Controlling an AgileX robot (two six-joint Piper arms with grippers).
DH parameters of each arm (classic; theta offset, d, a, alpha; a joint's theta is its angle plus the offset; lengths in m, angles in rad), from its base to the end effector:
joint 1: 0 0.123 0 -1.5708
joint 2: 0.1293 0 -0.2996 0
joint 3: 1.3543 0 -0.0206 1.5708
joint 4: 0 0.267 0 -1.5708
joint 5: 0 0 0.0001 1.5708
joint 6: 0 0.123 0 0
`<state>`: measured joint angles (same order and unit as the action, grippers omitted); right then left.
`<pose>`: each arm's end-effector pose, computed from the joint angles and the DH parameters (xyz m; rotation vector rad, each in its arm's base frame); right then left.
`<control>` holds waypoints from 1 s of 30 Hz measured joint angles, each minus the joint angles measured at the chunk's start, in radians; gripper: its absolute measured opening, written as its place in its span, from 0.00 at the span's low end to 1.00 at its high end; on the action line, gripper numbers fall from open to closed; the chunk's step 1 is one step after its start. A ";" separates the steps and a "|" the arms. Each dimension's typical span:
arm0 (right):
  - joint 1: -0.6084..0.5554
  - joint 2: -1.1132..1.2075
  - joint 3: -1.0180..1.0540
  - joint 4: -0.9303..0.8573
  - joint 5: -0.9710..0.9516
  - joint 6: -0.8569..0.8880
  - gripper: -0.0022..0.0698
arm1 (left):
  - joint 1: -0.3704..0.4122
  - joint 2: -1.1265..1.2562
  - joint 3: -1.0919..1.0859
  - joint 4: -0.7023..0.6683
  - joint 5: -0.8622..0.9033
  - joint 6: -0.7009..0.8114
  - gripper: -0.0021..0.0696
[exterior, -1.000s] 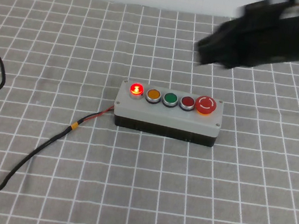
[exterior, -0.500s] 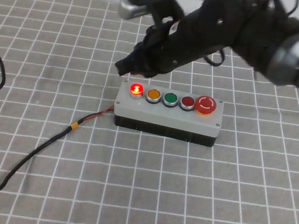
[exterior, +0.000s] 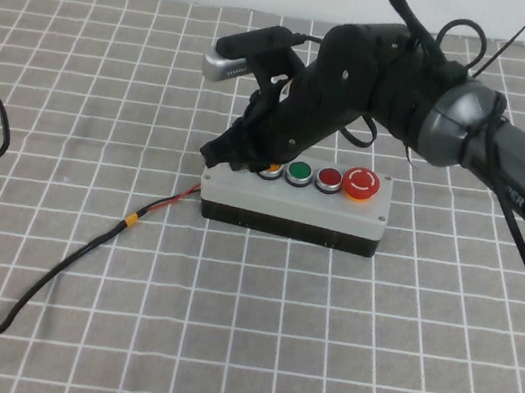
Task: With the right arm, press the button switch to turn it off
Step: 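Press the lit red button on the button box to turn it off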
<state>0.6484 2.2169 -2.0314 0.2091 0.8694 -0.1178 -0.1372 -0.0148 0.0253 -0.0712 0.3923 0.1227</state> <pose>0.4245 0.3461 0.2319 -0.8595 2.4272 0.4611 0.0826 -0.0148 0.1601 0.2013 1.8754 -0.0806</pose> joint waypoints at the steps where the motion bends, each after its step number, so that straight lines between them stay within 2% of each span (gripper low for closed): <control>1: 0.000 0.002 0.000 -0.001 0.001 0.002 0.01 | 0.000 0.000 0.000 0.000 0.000 0.000 0.02; 20: 0.000 -0.024 -0.027 -0.022 -0.088 0.027 0.01 | 0.000 0.000 0.000 0.001 0.000 0.000 0.02; 30: 0.000 0.029 -0.040 -0.145 -0.049 0.081 0.01 | 0.000 0.000 0.000 0.002 0.000 0.000 0.02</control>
<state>0.6484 2.2462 -2.0714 0.0639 0.8208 -0.0371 -0.1372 -0.0148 0.0253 -0.0690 0.3923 0.1227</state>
